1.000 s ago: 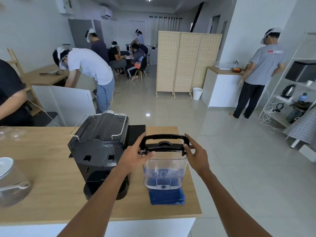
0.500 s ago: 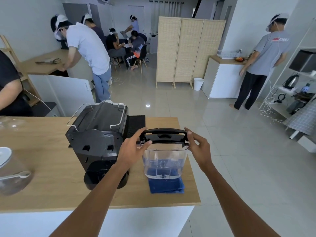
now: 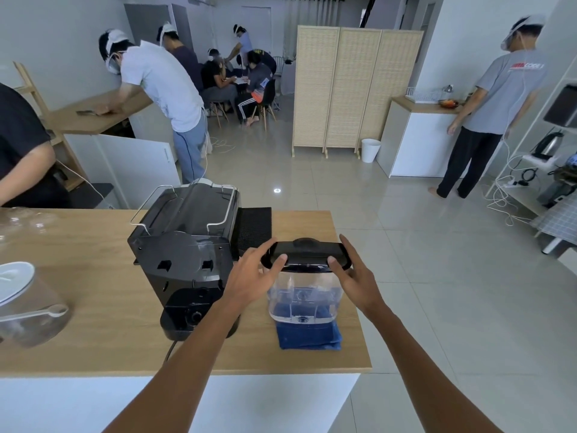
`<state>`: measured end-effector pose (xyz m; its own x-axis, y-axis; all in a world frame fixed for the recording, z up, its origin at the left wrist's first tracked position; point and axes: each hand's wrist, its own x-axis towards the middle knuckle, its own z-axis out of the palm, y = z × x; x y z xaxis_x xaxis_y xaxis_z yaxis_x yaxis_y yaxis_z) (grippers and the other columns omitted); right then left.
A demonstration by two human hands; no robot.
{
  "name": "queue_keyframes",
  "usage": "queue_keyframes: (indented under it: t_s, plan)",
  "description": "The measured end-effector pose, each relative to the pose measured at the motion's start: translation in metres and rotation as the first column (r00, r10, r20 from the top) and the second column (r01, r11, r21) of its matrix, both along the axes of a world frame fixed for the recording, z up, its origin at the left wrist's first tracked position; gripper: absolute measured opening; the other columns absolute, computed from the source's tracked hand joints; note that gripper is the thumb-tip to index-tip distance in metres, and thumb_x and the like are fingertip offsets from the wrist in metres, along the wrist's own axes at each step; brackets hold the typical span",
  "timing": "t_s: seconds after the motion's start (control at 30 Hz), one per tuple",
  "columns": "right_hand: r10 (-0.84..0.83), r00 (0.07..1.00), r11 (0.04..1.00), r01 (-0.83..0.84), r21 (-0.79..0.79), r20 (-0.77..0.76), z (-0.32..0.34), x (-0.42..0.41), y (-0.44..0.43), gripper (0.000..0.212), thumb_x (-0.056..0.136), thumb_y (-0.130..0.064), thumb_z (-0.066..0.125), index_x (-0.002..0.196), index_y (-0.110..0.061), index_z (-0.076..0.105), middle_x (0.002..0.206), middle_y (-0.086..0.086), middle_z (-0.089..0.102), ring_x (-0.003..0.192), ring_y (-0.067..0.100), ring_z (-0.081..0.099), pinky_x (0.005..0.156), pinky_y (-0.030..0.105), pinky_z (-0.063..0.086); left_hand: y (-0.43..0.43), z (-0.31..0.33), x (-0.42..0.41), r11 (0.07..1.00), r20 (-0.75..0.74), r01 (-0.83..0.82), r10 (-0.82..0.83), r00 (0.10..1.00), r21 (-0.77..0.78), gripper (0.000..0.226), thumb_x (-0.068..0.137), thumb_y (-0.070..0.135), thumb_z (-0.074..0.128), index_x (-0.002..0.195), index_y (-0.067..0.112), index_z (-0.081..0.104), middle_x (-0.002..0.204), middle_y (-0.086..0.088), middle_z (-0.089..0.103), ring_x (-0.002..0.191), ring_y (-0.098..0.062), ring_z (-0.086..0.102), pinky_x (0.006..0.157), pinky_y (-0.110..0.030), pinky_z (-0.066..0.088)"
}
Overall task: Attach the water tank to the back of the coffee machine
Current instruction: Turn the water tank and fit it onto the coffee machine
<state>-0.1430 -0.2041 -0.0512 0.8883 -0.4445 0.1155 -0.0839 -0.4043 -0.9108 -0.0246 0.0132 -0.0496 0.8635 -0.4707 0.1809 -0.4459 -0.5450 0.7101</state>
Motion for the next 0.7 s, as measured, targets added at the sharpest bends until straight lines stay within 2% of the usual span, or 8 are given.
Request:
queue_keyframes:
  t_s: [0.1, 0.17, 0.23, 0.33, 0.4, 0.5, 0.57, 0.7]
  plan:
    - [0.01, 1.0, 0.999, -0.01, -0.036, -0.007, -0.002, 0.002, -0.002, 0.072, 0.09, -0.053, 0.053, 0.154, -0.039, 0.024, 0.133, -0.01, 0.055, 0.105, 0.011, 0.062, 0.086, 0.009, 0.044, 0.002, -0.007, -0.002, 0.998, 0.001, 0.051, -0.051, 0.999, 0.035, 0.076, 0.088, 0.071, 0.052, 0.155, 0.049, 0.025, 0.099, 0.004, 0.058, 0.091, -0.007, 0.058, 0.071, -0.018, 0.037]
    - [0.03, 1.0, 0.999, -0.03, -0.044, 0.001, 0.0, 0.002, -0.004, 0.074, 0.088, -0.053, 0.053, 0.155, -0.038, 0.024, 0.135, -0.01, 0.054, 0.109, 0.007, 0.057, 0.09, 0.01, 0.043, 0.002, -0.012, 0.0, 0.998, -0.004, 0.053, -0.053, 0.999, 0.042, 0.083, 0.082, 0.08, 0.049, 0.154, 0.053, 0.019, 0.092, 0.006, 0.056, 0.089, -0.007, 0.057, 0.074, -0.024, 0.043]
    - [0.058, 0.998, 0.997, -0.057, -0.046, 0.01, -0.001, 0.002, -0.006, 0.078, 0.085, -0.056, 0.053, 0.155, -0.037, 0.024, 0.138, -0.011, 0.052, 0.119, 0.009, 0.053, 0.1, 0.022, 0.045, 0.001, -0.015, 0.003, 0.998, -0.008, 0.052, -0.051, 0.999, 0.041, 0.087, 0.076, 0.088, 0.045, 0.152, 0.059, 0.016, 0.088, 0.007, 0.056, 0.084, -0.007, 0.058, 0.079, -0.032, 0.051]
    - [0.107, 0.994, 0.993, -0.105, -0.059, 0.023, -0.007, -0.002, -0.011, 0.079, 0.085, -0.05, 0.061, 0.153, -0.043, 0.022, 0.138, -0.02, 0.05, 0.117, 0.003, 0.057, 0.098, 0.018, 0.048, 0.004, -0.018, 0.003, 0.995, -0.023, 0.092, -0.091, 0.996, 0.034, 0.093, 0.069, 0.092, 0.049, 0.147, 0.067, 0.006, 0.112, 0.003, 0.062, 0.087, -0.009, 0.061, 0.084, -0.038, 0.056]
    - [0.146, 0.989, 0.987, -0.144, -0.077, 0.021, -0.01, -0.006, -0.014, 0.086, 0.082, -0.039, 0.073, 0.149, -0.049, 0.02, 0.134, -0.03, 0.048, 0.11, -0.005, 0.058, 0.088, 0.006, 0.047, 0.006, -0.019, 0.002, 0.989, -0.03, 0.143, -0.142, 0.989, 0.029, 0.1, 0.067, 0.09, 0.053, 0.15, 0.063, 0.002, 0.137, 0.001, 0.057, 0.099, -0.015, 0.063, 0.093, -0.043, 0.056]
    - [0.163, 0.987, 0.982, -0.163, -0.092, -0.006, -0.021, -0.006, -0.019, 0.102, 0.076, -0.024, 0.085, 0.147, -0.051, 0.016, 0.135, -0.031, 0.045, 0.111, -0.004, 0.057, 0.089, 0.007, 0.047, 0.004, -0.017, -0.003, 0.985, -0.06, 0.173, -0.172, 0.983, 0.0, 0.11, 0.064, 0.086, 0.061, 0.153, 0.057, 0.003, 0.152, 0.002, 0.046, 0.115, -0.026, 0.058, 0.1, -0.049, 0.051]
    - [0.146, 0.989, 0.985, -0.145, -0.088, 0.004, -0.029, -0.005, -0.019, 0.105, 0.075, -0.02, 0.085, 0.147, -0.049, 0.014, 0.136, -0.028, 0.047, 0.113, -0.001, 0.057, 0.09, 0.008, 0.048, 0.001, -0.018, -0.006, 0.987, -0.082, 0.154, -0.156, 0.984, -0.039, 0.111, 0.064, 0.078, 0.071, 0.152, 0.06, 0.004, 0.151, -0.001, 0.048, 0.116, -0.032, 0.056, 0.101, -0.051, 0.049]
    - [0.124, 0.992, 0.989, -0.122, -0.081, 0.017, -0.036, -0.002, -0.02, 0.104, 0.077, -0.013, 0.083, 0.146, -0.048, 0.015, 0.138, -0.02, 0.05, 0.115, 0.002, 0.058, 0.092, 0.011, 0.049, -0.002, -0.022, -0.008, 0.994, -0.11, 0.1, -0.105, 0.988, -0.049, 0.113, 0.073, 0.052, 0.084, 0.148, 0.065, 0.001, 0.131, -0.03, 0.056, 0.12, -0.044, 0.055, 0.107, -0.057, 0.044]
